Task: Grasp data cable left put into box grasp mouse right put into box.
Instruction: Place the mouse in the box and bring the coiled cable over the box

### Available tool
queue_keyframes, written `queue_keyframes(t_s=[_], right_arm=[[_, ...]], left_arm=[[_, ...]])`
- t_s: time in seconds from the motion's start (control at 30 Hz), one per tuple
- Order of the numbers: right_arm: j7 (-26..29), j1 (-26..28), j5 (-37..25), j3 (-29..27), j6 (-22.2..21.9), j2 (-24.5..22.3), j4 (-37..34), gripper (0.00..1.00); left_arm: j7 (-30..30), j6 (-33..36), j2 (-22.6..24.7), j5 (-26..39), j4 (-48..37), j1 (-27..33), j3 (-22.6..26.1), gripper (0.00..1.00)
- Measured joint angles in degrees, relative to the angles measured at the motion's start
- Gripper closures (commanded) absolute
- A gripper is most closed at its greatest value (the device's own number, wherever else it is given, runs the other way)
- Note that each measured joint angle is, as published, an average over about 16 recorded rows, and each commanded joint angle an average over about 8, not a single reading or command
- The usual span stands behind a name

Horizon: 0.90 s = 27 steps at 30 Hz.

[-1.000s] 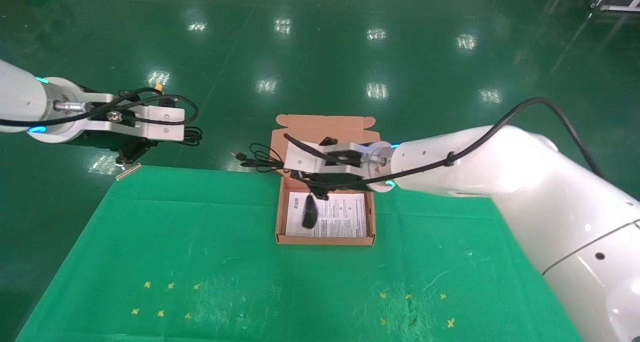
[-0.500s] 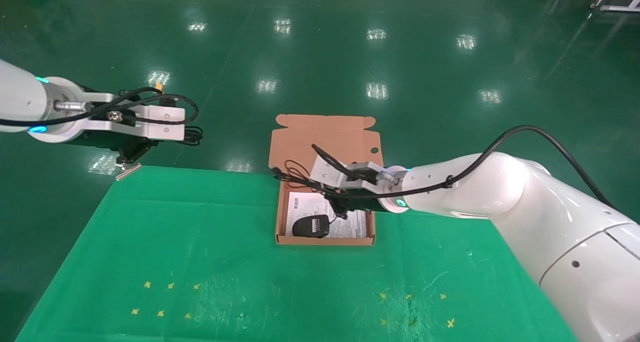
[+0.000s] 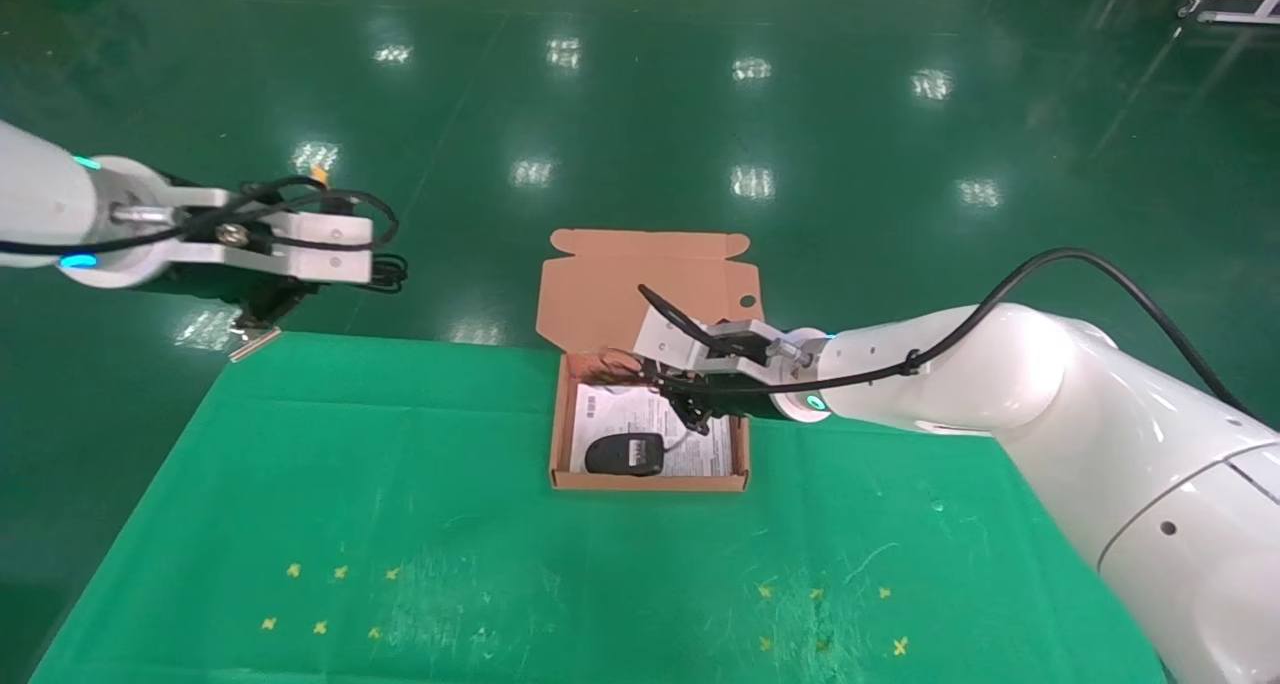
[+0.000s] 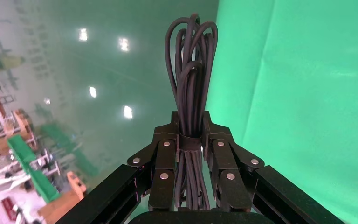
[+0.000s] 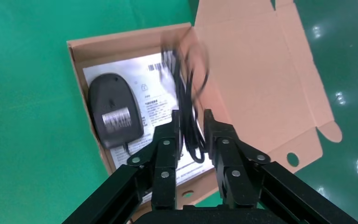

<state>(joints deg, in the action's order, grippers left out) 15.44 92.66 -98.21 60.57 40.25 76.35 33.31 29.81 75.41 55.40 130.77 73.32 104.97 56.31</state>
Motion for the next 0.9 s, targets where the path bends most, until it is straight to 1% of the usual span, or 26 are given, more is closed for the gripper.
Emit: queue_keyframes(t_s=[0.17,0.37,0.63,0.9], right_arm=[[0.10,0.25,0.07,0.10,-0.06,-1.58,1.20,0.00],[0.11,1.06,-0.15,-0.18,0.04,-4.82,3.07,0.00],[0.96,2.31,-1.35,-0.52,0.58,-11.48,7.55,0.00],[3.97,2.85,-3.56,-0.40,1.87,-18.67,14.16,0.00]], left_arm=[[-0.05,-1.71,1.79,-0.59,-1.19,-1.05,0.06,1.00],[-0.52,-5.27,5.34,-1.30,-4.17,-3.08,0.33,1.00],[-2.50,-12.08,11.72,-2.24,-10.48,-6.92,1.10,1.00],[-6.25,-20.48,18.49,-3.30,-18.80,-10.64,2.41,1.00]])
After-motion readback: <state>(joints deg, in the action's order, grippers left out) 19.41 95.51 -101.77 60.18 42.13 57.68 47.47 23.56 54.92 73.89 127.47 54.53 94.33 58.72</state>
